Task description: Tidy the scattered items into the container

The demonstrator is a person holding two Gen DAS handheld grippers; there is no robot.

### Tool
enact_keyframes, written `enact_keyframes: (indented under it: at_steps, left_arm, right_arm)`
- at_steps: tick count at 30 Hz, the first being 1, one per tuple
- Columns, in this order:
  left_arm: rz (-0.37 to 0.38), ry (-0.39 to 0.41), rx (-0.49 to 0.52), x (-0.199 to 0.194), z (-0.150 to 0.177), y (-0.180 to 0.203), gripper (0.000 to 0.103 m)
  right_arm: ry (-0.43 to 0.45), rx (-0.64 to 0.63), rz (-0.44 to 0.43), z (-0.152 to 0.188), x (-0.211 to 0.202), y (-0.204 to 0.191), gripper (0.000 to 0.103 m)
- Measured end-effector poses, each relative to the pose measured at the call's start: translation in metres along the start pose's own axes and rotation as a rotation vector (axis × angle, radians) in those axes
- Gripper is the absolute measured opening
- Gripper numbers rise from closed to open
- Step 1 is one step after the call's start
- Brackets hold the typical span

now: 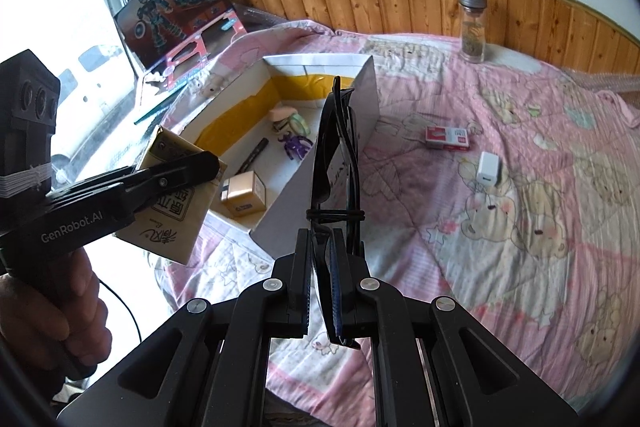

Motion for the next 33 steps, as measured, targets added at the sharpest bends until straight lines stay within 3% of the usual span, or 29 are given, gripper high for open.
enact_keyframes:
  at_steps: [23, 33]
  left_arm:
    - [-0.056, 0.008, -0.113, 0.006, -0.015, -0.064, 0.023]
    - [-0.034, -0.016, -0.154, 0.024, -0.021, -0.071, 0.023]
  right_arm:
    - [-0.023, -0.075, -0.073, -0.045, 0.046, -0.038, 0.008]
    - [0.003, -0.118, -0.083, -0.081, 0.061, -0.047, 0.008]
Point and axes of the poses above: each gripper's, at about its wrist camera, not at the fingertips, and x roughly the way its jaws point, y to its right, z to its underside, the point moved 1 cm from there along x, roughly the way its jaws point, and after that the axes turned 11 degrees about y, right-handed, at the moved point
